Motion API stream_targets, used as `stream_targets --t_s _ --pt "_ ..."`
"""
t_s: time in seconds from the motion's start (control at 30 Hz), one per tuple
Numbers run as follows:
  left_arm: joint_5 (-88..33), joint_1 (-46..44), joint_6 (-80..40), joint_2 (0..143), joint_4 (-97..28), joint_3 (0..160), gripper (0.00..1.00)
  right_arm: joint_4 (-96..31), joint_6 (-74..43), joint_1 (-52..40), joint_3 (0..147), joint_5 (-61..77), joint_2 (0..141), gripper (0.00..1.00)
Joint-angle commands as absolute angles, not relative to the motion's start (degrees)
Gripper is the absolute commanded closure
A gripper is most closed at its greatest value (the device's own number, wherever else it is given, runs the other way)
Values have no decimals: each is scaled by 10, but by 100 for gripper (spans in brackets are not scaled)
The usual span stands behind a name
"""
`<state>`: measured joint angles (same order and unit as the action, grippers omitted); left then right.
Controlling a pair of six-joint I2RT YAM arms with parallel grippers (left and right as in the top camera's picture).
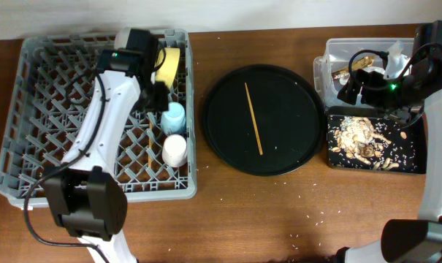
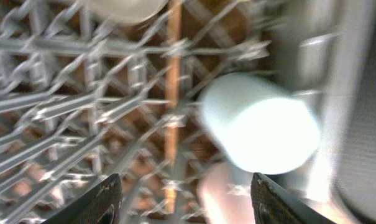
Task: Sort waste into correct bins and load items into the dishwasher rack
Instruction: 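Carry the chopstick to the rack and drop it in, then grasp the second wooden chopstick on the black tray with the left gripper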
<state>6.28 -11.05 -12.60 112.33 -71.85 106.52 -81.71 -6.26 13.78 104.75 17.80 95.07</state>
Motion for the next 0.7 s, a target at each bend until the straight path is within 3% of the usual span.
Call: stream_targets --t_s 0.0,0.17,0.27,0.57,0.67 --pt "-4 -201 -210 1110 -688 1102 35 -817 -64 135 1053 173 943 1" --pt "-1 -328 -290 1166 -577 1102 34 -817 -64 135 1053 173 943 2" --pt "4 -370 -333 1233 -518 1102 41 -817 -64 135 1053 173 943 2" --pt "39 -399 -367 1341 -448 1102 42 -817 -64 135 1053 173 943 2" --pt "39 -400 -367 1351 -448 1102 56 -817 -64 135 1053 173 943 1"
